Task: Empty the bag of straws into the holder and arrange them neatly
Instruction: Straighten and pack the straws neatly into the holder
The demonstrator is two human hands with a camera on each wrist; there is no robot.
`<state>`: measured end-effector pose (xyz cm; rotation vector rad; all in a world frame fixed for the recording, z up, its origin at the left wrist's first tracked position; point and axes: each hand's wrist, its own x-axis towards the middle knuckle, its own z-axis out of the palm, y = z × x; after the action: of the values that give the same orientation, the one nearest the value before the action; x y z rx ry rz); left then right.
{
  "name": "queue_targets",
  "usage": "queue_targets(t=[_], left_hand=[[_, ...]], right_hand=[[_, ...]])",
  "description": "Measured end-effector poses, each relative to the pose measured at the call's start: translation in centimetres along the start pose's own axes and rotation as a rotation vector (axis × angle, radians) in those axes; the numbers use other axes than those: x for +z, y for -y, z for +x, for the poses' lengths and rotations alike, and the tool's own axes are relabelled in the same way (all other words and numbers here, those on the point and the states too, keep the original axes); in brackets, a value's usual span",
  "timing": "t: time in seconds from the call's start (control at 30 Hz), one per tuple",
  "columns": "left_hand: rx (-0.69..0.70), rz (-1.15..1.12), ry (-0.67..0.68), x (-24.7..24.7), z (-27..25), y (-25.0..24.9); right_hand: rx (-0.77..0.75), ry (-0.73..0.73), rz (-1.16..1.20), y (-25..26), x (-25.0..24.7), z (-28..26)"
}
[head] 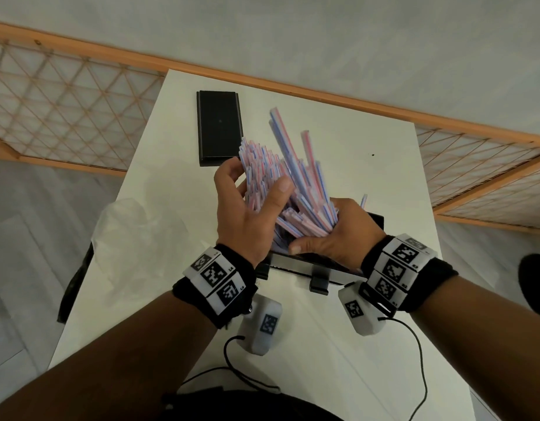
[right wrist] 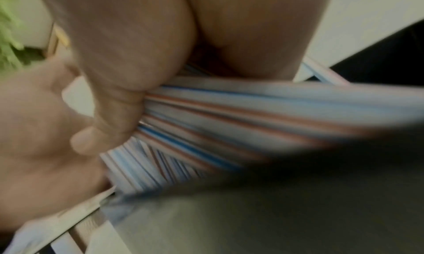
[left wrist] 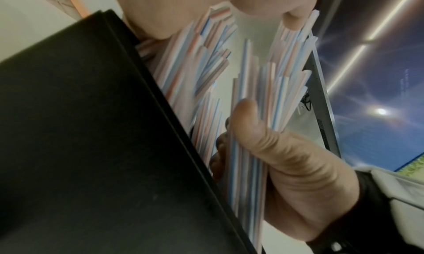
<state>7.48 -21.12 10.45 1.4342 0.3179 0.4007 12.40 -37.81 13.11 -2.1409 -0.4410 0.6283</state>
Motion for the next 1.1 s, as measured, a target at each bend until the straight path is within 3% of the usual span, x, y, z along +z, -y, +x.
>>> queue_targets(t=[0.17,0.33,0.53,0.67,0.77,0.87,1.03,1.1], left_hand=[[-0.018,-0.043,-0.015,-0.1,0.1,0.5],[-0.028,-0.159,-0.112,-0.1,0.9,-0.2],[-0.145,-0.04,-0.176,-0.2,2.0,0.4],[-0.193,0.108,-0.146,0.3,1.5,1.0],[-0.195,0.138,-0.134,0.7,1.2,1.2],[-0.179,0.132,-0.153,0.5,0.8,1.1],[-0.116,0.122,-0.116,0.3,0.4,0.9],[-0.107,0.126,-0.091,0.2,0.3,0.8]], right_hand=[[-0.009,-0.094,-0.114,0.0,-0.5,-0.2],[0.044,0.035,-0.437,-0.9,0.7,-0.4],[-0.066,-0.24,-0.49,-2.5,-0.2,-2.5],[0.064,-0.016,-0.486,-3.9,1.0,-3.2],[0.049,-0.013,-0.562,-4.5,1.4,-2.7],[0.135,-0.004,-0.678,-4.5,1.2,-2.5],[0.134,0.133,-0.647,-3.2,2.3,-2.1],[0.202,0.216,-0.656,-2.7,2.4,-1.1]])
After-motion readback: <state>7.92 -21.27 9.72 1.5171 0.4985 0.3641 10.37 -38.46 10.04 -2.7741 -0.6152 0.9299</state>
